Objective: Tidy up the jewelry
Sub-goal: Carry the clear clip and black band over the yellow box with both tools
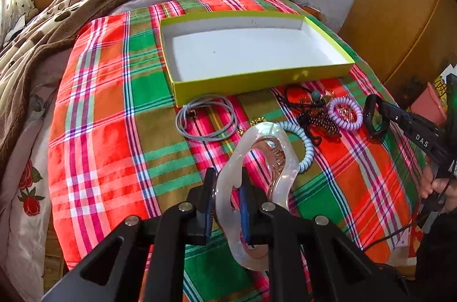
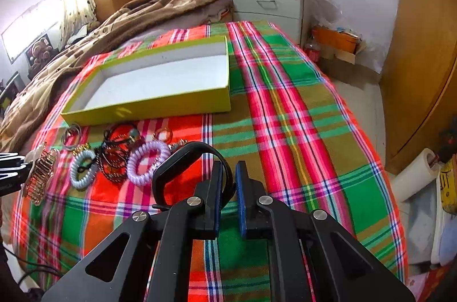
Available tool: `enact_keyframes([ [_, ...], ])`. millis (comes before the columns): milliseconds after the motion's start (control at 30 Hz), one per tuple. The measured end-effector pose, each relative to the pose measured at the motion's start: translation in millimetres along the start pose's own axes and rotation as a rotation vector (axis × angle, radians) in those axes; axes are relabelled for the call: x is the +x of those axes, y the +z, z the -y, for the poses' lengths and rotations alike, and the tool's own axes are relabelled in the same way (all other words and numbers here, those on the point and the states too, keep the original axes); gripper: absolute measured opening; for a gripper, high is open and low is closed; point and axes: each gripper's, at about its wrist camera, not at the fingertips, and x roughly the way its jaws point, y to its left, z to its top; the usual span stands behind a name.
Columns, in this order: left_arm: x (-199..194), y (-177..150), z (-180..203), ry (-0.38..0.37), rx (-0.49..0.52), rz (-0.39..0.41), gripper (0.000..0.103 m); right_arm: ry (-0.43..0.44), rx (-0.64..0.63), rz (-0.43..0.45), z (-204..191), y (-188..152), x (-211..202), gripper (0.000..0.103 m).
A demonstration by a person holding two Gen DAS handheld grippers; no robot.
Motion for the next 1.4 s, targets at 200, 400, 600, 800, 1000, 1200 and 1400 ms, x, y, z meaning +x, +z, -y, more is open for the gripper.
enact_keyframes([
  [200, -11, 13, -5, 0.008, -0.015, 0.033, 0.016, 0.009, 0.000, 0.032, -2, 15, -8, 0.009],
  [400, -16, 34, -12, 0.014, -0.023, 0.054, 0.016, 0.001, -0.020, 0.062, -8, 40, -10, 0.009],
  [600, -15, 61, -19, 0.026, -0.035, 0.074, 0.016, 0.002, -0.025, 0.082, -10, 71, -2, 0.009],
  [800, -4, 92, -28, 0.030, -0.053, 0.084, 0.016, 0.015, -0.025, 0.072, -14, 99, 20, 0.009],
  [1000, 19, 122, -36, 0.021, -0.078, 0.074, 0.016, 0.004, -0.025, 0.034, -12, 123, 51, 0.009],
  [1200, 47, 142, -40, 0.024, -0.084, 0.041, 0.016, 0.025, -0.015, -0.021, -10, 140, 84, 0.009],
  [1400, 73, 161, -43, 0.025, -0.084, 0.007, 0.016, 0.016, -0.049, -0.070, -19, 148, 113, 0.009],
])
